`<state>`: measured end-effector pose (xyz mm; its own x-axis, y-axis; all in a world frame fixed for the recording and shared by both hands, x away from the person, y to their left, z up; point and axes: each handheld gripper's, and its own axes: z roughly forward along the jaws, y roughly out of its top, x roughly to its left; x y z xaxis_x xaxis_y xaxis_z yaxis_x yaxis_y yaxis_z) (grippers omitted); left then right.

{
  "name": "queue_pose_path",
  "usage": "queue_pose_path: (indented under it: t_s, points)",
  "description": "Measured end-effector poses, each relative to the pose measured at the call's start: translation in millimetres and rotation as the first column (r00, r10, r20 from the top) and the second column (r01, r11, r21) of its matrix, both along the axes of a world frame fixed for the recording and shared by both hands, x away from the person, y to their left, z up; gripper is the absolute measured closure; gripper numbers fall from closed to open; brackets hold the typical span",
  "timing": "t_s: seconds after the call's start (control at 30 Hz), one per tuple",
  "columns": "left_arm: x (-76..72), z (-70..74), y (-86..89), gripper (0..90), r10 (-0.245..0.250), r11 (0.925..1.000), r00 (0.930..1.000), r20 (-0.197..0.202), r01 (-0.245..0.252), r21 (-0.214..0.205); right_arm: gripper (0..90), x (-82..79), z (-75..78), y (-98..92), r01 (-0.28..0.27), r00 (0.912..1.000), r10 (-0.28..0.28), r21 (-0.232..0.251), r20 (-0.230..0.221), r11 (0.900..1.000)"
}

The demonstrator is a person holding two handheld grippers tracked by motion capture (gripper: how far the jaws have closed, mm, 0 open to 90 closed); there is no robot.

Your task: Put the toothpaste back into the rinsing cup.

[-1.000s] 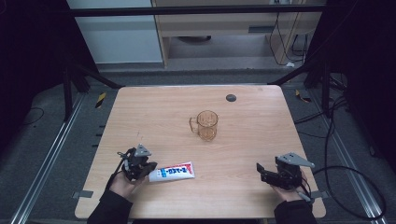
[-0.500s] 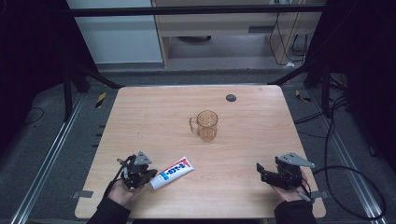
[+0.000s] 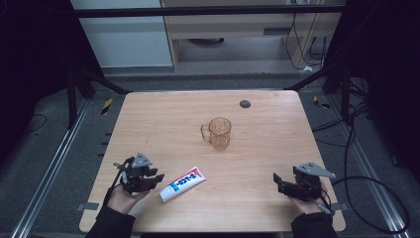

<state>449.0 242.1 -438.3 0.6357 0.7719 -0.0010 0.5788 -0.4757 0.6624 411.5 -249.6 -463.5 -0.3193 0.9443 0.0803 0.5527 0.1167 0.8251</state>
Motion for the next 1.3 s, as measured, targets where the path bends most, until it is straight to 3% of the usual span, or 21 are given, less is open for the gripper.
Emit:
queue_pose_path:
  t_s: [0.13,0.4,0.67,0.97,1.3]
  points:
    - [3.3,5.4,-0.1,44.4,0.008,0.9999,1.0000,0.005,-0.008,-0.006,21.8,0.8,-0.1,-0.1,-0.002,1.0000,0.002,-0.005,0.000,1.0000]
    - [5.2,17.4,-10.4,33.2,-0.034,0.9994,0.9991,0.027,0.034,-0.010,21.8,1.6,-0.4,-0.1,0.002,1.0000,-0.002,-0.012,-0.001,0.9999]
    - [7.5,25.0,-29.5,28.2,-0.103,0.9945,0.9946,-0.004,0.103,0.015,21.7,2.0,0.4,0.5,0.009,1.0000,-0.009,-0.011,-0.002,0.9999]
    - [15.9,25.6,-50.1,25.4,-0.176,0.9831,0.9833,-0.048,0.178,0.043,21.6,1.7,0.5,0.3,0.010,0.9999,-0.010,-0.014,-0.004,0.9998]
    - [23.9,17.8,-68.3,25.6,-0.207,0.9726,0.9736,-0.096,0.216,0.086,21.7,2.8,-1.2,0.2,0.008,0.9999,-0.008,-0.023,-0.007,0.9997]
